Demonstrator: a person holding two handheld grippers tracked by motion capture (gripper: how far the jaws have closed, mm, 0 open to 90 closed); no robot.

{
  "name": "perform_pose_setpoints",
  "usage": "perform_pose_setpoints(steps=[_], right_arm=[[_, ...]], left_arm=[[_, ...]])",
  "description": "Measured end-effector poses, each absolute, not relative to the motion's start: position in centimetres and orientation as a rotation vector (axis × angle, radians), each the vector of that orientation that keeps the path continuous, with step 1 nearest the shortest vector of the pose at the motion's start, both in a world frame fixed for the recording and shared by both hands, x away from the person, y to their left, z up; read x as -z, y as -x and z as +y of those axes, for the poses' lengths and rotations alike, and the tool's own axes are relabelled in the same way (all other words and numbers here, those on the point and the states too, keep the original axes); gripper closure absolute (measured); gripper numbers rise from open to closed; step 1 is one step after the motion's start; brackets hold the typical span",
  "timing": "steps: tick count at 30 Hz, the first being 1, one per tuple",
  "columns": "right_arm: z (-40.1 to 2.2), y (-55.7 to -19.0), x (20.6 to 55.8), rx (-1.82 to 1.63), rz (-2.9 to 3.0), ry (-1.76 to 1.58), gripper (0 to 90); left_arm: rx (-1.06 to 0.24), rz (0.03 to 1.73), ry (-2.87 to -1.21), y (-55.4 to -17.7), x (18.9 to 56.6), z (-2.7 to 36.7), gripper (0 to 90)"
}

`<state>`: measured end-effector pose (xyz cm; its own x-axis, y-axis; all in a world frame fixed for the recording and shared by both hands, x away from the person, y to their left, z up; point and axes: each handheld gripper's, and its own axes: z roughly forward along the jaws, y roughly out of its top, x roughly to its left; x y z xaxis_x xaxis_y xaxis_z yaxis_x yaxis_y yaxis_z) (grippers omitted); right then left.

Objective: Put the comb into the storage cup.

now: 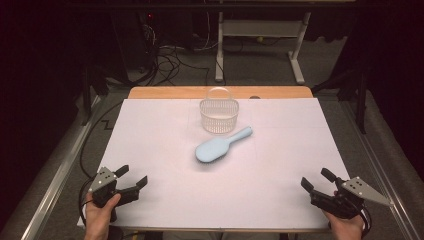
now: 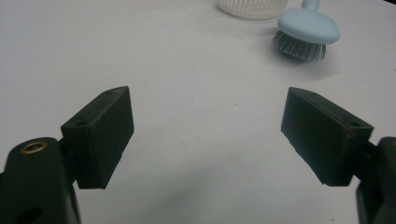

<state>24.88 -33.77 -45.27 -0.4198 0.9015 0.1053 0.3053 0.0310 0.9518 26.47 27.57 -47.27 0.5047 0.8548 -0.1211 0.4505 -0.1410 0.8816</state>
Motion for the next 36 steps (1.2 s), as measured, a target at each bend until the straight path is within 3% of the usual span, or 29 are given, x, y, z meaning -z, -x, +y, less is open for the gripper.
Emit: perform_pose_setpoints(steps=[36], right_arm=[[-33.35, -24.82, 45.06, -1.417, 1.78, -1.214, 20.9]], left_arm=[[-0.524, 1.099, -1.769, -26.46, 47.25, 27.61, 18.1]])
